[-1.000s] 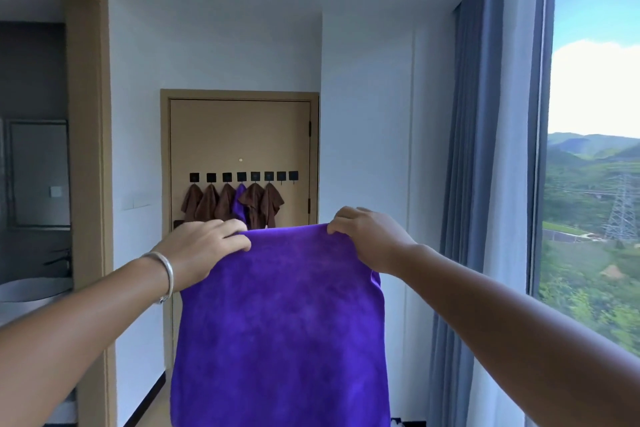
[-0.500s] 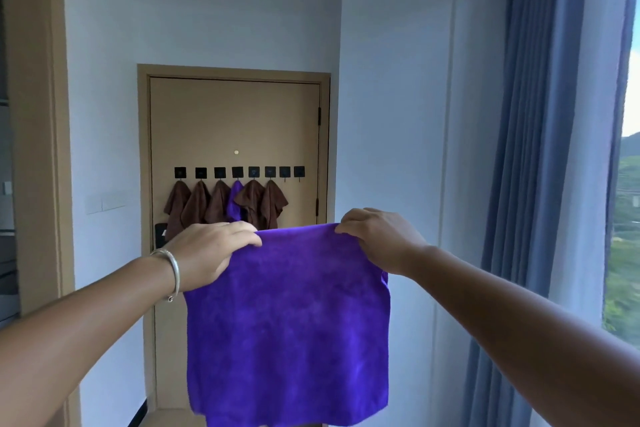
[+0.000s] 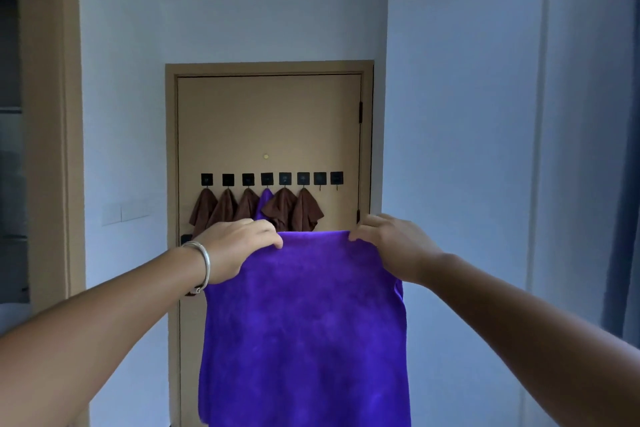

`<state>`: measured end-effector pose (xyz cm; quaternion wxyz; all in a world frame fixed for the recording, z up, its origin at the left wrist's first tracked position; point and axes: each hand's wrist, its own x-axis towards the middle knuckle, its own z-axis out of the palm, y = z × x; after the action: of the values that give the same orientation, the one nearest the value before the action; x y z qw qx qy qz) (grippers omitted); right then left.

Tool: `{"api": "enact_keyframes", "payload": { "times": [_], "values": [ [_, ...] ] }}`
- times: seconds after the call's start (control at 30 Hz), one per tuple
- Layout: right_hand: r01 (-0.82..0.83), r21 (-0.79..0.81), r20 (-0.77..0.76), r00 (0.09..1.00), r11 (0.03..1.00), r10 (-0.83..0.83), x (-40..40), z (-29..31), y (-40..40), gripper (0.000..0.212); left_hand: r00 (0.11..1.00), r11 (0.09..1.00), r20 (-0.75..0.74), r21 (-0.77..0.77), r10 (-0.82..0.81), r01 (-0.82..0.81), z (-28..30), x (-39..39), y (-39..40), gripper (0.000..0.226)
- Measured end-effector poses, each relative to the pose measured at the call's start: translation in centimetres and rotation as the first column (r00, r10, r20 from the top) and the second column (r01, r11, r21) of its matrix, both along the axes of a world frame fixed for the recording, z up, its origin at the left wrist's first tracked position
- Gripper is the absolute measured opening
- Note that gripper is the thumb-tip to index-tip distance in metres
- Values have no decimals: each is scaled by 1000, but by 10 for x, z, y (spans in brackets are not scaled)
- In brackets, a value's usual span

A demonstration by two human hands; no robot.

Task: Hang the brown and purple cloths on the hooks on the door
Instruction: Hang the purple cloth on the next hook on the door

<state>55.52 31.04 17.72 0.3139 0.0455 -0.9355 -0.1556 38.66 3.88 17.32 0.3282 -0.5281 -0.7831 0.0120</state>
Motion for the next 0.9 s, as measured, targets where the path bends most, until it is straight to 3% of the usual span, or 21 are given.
{"api": "enact_keyframes", "payload": {
  "times": [0.17,0.43,0.6,0.77,0.9],
  "values": [
    [-27,57,61,998,998,24,-67,6,38,59,999,997,-19,-67,47,-48,7,-51,46,81],
    [-32,43,92,995,999,28,-176,-2,86,60,996,996,37,-55,79,-77,-4,-149,101,74],
    [-51,39,-46,998,998,53,-249,-9,110,36,999,1000,40,-26,18,-17,-4,-221,131,66],
    [45,-25,-252,967,999,-50,-327,-7,122,23,994,995,21,-1,-103,103,4,-301,160,66],
    [71,-26,-299,951,997,-75,-384,2,135,9,984,984,23,5,-179,179,14,-365,183,66]
  ]
}}
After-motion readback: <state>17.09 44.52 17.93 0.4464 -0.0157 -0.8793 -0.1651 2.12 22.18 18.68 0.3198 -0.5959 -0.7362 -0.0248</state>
